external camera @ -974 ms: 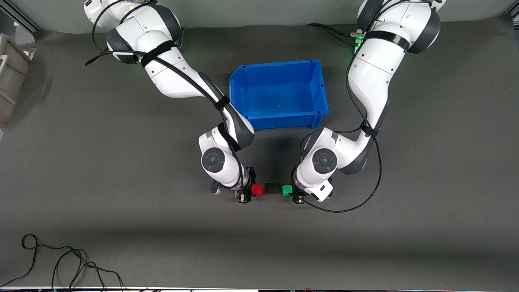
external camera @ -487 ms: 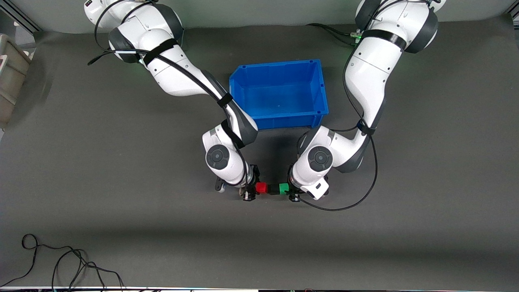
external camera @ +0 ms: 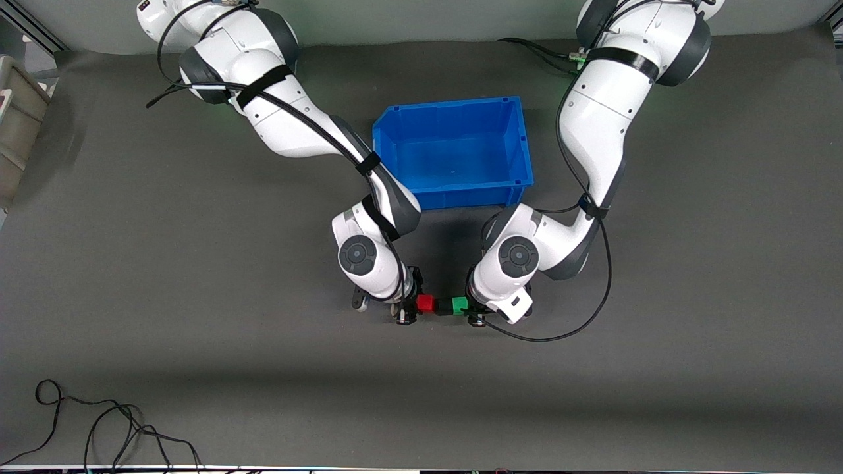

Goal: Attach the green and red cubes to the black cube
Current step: 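Set the red and green cubes down against the black cube's sides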

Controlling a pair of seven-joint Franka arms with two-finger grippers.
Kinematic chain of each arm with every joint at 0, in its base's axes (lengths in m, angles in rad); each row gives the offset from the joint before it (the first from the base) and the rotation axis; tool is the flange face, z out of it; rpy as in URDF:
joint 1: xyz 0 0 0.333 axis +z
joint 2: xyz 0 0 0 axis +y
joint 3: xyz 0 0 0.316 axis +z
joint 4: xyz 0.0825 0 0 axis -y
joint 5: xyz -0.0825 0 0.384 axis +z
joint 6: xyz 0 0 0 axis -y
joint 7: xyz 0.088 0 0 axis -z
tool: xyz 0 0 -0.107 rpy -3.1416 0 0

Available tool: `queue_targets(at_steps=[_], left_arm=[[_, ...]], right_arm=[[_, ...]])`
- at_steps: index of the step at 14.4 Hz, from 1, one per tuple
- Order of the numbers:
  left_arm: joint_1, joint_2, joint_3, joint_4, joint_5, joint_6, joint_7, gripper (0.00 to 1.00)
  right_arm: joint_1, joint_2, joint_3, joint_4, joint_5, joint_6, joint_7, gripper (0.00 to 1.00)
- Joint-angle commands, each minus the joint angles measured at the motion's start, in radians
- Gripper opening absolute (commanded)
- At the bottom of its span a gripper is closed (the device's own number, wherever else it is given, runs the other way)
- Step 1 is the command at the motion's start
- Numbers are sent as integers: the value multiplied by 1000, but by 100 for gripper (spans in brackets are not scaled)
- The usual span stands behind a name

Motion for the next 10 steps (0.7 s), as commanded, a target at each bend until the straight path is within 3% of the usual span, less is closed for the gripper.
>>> queue_targets(at_steps=[1, 8, 10], left_arm=[[-17, 5, 13, 19, -11, 1, -11, 0], [-25, 5, 13, 19, -11, 1, 0, 0], [-25, 4, 13, 19, -10, 1, 1, 13]], right_arm=[[8, 38, -9, 52, -28, 7, 41, 0], [8, 55, -8, 89, -27, 7, 41, 0], [6, 55, -9, 89, -28, 7, 36, 0]])
